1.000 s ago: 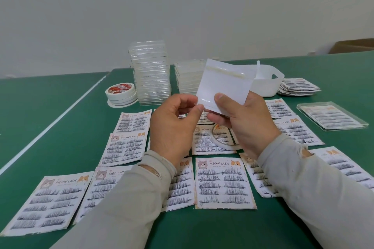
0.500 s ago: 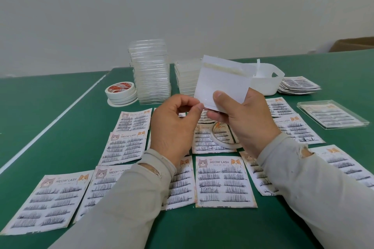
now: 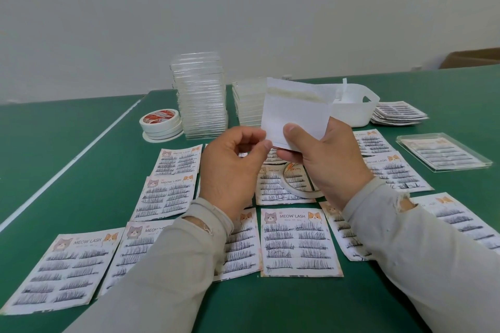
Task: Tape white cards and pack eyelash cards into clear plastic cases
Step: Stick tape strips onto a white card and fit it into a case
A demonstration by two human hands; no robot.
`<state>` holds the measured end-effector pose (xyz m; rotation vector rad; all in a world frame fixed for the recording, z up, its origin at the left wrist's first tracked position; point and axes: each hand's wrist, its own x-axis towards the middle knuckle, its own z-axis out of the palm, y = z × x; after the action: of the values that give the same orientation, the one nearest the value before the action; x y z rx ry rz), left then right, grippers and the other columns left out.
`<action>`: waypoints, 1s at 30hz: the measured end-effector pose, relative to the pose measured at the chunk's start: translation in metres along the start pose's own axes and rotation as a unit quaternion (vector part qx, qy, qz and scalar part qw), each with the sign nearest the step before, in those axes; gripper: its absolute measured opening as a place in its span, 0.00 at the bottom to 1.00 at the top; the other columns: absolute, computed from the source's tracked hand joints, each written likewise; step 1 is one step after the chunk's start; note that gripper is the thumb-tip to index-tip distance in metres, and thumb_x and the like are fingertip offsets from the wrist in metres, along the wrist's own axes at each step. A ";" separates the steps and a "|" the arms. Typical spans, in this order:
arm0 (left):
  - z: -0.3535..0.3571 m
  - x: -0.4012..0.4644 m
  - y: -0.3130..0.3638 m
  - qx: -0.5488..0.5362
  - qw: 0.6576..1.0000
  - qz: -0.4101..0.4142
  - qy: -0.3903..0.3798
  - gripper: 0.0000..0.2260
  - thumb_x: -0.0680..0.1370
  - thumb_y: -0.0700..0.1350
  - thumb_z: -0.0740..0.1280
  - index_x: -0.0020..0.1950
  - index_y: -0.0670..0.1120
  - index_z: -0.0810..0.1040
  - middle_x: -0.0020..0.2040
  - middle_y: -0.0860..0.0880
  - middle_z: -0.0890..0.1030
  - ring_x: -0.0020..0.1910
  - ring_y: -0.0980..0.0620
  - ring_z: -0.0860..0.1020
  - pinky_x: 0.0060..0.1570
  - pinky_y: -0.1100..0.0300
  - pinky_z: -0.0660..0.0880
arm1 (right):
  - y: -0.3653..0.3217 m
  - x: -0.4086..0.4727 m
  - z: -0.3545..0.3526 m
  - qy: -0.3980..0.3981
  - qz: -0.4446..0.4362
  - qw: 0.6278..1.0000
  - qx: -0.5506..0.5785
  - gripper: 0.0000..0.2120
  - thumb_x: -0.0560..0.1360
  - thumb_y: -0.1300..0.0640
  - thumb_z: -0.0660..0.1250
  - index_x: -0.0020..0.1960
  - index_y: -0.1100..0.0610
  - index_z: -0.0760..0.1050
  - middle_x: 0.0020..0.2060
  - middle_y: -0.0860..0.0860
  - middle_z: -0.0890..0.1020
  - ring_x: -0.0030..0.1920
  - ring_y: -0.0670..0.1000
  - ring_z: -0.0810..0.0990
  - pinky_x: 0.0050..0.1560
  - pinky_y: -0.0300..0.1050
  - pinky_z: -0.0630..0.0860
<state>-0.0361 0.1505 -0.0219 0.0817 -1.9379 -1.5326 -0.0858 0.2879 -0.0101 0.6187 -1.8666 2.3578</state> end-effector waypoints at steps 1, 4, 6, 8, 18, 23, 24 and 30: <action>0.000 0.000 0.000 0.000 1.000 -0.005 -0.004 0.07 0.75 0.40 0.76 0.45 0.52 0.84 0.41 0.54 0.86 0.45 0.53 0.84 0.53 0.49 0.82 | 0.000 0.000 0.000 -0.001 -0.001 1.000 -0.003 0.08 0.79 0.63 0.69 0.51 0.50 0.81 0.46 0.47 0.87 0.48 0.49 0.87 0.41 0.41 0.83; 0.000 0.000 0.001 0.014 1.000 -0.001 -0.009 0.04 0.75 0.40 0.76 0.44 0.49 0.84 0.40 0.53 0.85 0.43 0.53 0.84 0.52 0.52 0.82 | 0.000 0.000 0.001 -0.005 0.000 1.000 -0.002 0.08 0.79 0.63 0.69 0.51 0.50 0.81 0.46 0.47 0.88 0.48 0.49 0.87 0.42 0.41 0.83; 0.000 0.000 0.002 0.014 1.000 0.003 -0.001 0.05 0.75 0.41 0.76 0.43 0.51 0.83 0.40 0.54 0.85 0.43 0.54 0.83 0.51 0.52 0.82 | 0.001 0.001 0.001 0.003 0.012 1.000 0.013 0.07 0.79 0.62 0.69 0.52 0.51 0.81 0.46 0.46 0.88 0.47 0.49 0.87 0.42 0.40 0.83; 0.000 0.000 0.002 0.014 1.000 0.012 0.010 0.08 0.75 0.42 0.76 0.44 0.53 0.81 0.40 0.56 0.84 0.43 0.56 0.83 0.50 0.52 0.83 | 0.000 0.002 0.000 0.012 0.020 1.000 0.017 0.06 0.79 0.62 0.69 0.51 0.51 0.81 0.45 0.45 0.88 0.47 0.48 0.87 0.41 0.40 0.82; -0.003 0.000 0.000 0.055 0.996 0.070 0.017 0.10 0.77 0.44 0.75 0.45 0.62 0.82 0.43 0.65 0.84 0.44 0.62 0.83 0.48 0.64 0.81 | -0.001 0.000 0.000 0.014 0.007 1.000 0.009 0.07 0.79 0.62 0.69 0.52 0.50 0.81 0.46 0.45 0.87 0.48 0.49 0.87 0.43 0.41 0.83; -0.001 -0.001 0.002 0.062 0.995 0.077 0.013 0.11 0.77 0.44 0.74 0.45 0.62 0.82 0.43 0.66 0.84 0.43 0.63 0.83 0.48 0.65 0.80 | -0.001 -0.001 0.003 0.019 -0.010 1.000 0.001 0.08 0.79 0.62 0.68 0.51 0.49 0.80 0.46 0.47 0.87 0.47 0.49 0.87 0.42 0.41 0.83; -0.001 -0.001 0.002 0.062 0.995 0.078 0.012 0.11 0.77 0.43 0.74 0.45 0.62 0.82 0.43 0.65 0.84 0.43 0.63 0.83 0.48 0.65 0.81 | -0.001 -0.001 0.003 0.019 -0.014 1.000 -0.001 0.08 0.79 0.62 0.69 0.51 0.49 0.80 0.46 0.47 0.87 0.47 0.49 0.87 0.42 0.41 0.83; -0.004 0.002 0.002 0.040 0.998 0.052 -0.006 0.11 0.76 0.42 0.75 0.43 0.59 0.82 0.41 0.61 0.85 0.42 0.59 0.84 0.48 0.62 0.81 | -0.002 -0.001 0.003 0.004 -0.022 1.000 -0.010 0.09 0.79 0.62 0.68 0.51 0.48 0.80 0.46 0.46 0.87 0.48 0.48 0.87 0.42 0.40 0.83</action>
<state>-0.0349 0.1468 -0.0188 0.0066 -1.9817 -1.3911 -0.0833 0.2862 -0.0084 0.6419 -1.8509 2.3086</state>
